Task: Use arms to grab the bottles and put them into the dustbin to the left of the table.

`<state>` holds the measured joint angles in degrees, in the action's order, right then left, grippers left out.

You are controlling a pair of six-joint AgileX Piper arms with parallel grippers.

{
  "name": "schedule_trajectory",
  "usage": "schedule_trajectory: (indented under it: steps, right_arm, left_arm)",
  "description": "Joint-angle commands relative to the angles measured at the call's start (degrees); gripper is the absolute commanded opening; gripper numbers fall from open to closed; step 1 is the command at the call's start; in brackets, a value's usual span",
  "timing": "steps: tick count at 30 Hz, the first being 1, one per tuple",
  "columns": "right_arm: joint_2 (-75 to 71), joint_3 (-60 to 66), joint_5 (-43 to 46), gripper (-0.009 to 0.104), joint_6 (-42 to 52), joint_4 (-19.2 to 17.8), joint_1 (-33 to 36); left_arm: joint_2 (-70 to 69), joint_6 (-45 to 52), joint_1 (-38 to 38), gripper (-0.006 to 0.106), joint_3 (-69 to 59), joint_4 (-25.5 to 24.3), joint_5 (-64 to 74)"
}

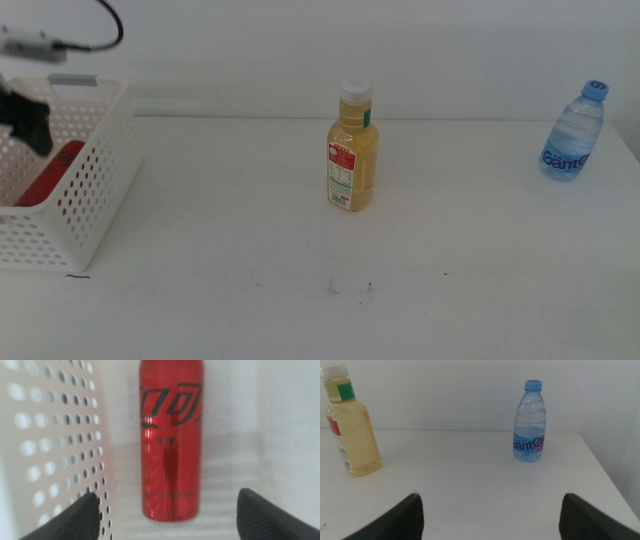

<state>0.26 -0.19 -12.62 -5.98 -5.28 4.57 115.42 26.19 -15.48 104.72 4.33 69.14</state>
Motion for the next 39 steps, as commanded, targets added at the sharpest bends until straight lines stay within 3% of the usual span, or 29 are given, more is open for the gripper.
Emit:
schedule_trajectory:
  steps: [1,6,15,22,27,32,39]
  right_arm:
    - [-0.3,0.2,0.5,0.090,0.5,-0.4,-0.5]
    - [-0.3,0.2,0.5,0.090,0.5,-0.4,-0.5]
    - [-0.3,0.2,0.5,0.090,0.5,-0.4,-0.5]
    - [-0.3,0.2,0.5,0.090,0.5,-0.4,-0.5]
    - [-0.3,0.2,0.5,0.090,0.5,-0.4,-0.5]
    - [-0.3,0.2,0.5,0.090,0.5,-0.4,-0.5]
    - [-0.3,0.2,0.5,0.090,0.5,-0.4,-0.5]
  left_arm:
    - [-5.4,-2.0,1.9,0.094,-0.1,0.1,0.8]
    - [-18.4,-6.1,10.0,0.094,-11.1,0.1,-7.5]
    - [-40.5,-10.0,30.9,0.094,-45.6,2.1,-53.0]
    - [-43.5,-10.3,40.6,0.094,-71.7,1.7,-88.6]
    - [-40.1,-18.1,42.5,0.094,-84.2,-6.4,-112.6]
    - [-33.7,-25.3,42.5,0.094,-85.9,-13.3,-117.5]
    - [-24.0,-26.6,42.5,0.094,-85.8,-14.1,-130.2]
